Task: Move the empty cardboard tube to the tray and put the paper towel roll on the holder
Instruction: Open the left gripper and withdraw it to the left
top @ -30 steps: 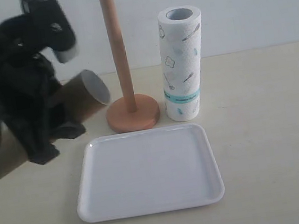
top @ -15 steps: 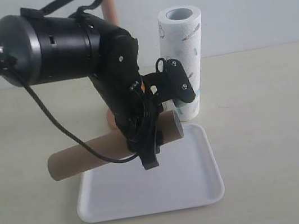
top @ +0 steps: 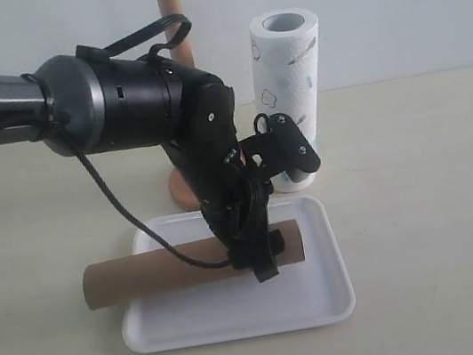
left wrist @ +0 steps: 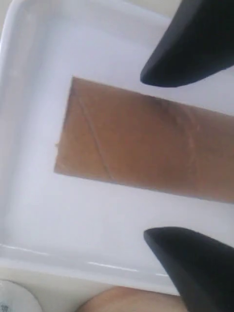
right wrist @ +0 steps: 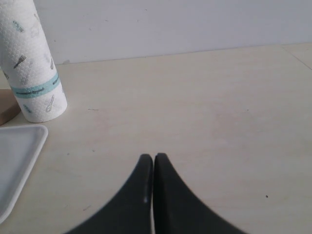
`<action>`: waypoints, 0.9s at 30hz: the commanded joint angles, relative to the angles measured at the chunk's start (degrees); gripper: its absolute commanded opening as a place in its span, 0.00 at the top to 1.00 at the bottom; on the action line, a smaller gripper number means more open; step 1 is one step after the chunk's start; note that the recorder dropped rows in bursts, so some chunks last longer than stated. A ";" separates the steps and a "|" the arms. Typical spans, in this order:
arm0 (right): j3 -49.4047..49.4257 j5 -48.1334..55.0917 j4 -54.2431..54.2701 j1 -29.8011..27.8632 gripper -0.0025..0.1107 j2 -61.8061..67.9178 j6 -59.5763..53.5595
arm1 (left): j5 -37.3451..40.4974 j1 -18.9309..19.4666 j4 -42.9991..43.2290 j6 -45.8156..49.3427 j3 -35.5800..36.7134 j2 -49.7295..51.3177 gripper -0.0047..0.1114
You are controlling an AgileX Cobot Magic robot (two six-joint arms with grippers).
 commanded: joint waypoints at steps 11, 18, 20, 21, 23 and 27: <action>-0.07 -0.42 -0.11 -0.42 0.98 -0.27 -0.04 | 3.12 -0.27 -2.03 -0.63 -0.40 -7.53 0.44; -0.07 -0.42 -0.11 -0.42 0.98 -0.27 -0.04 | 8.15 -0.27 -2.03 -0.63 -0.40 -17.43 0.86; -0.07 -0.42 -0.11 -0.42 0.98 -0.27 -0.04 | 9.96 -0.27 -2.03 -1.06 -0.40 -19.86 0.92; -0.07 -0.42 -0.11 -0.42 0.98 -0.27 -0.04 | 10.75 -0.27 -2.03 -2.04 -0.40 -20.74 0.92; -0.07 -0.42 -0.11 -0.42 0.98 -0.27 -0.04 | 12.32 -0.27 -2.03 -4.85 -0.40 -22.90 0.92; -0.07 -0.42 -0.11 -0.42 0.98 -0.27 -0.04 | 14.79 -0.14 -0.21 -7.07 0.58 -27.43 0.92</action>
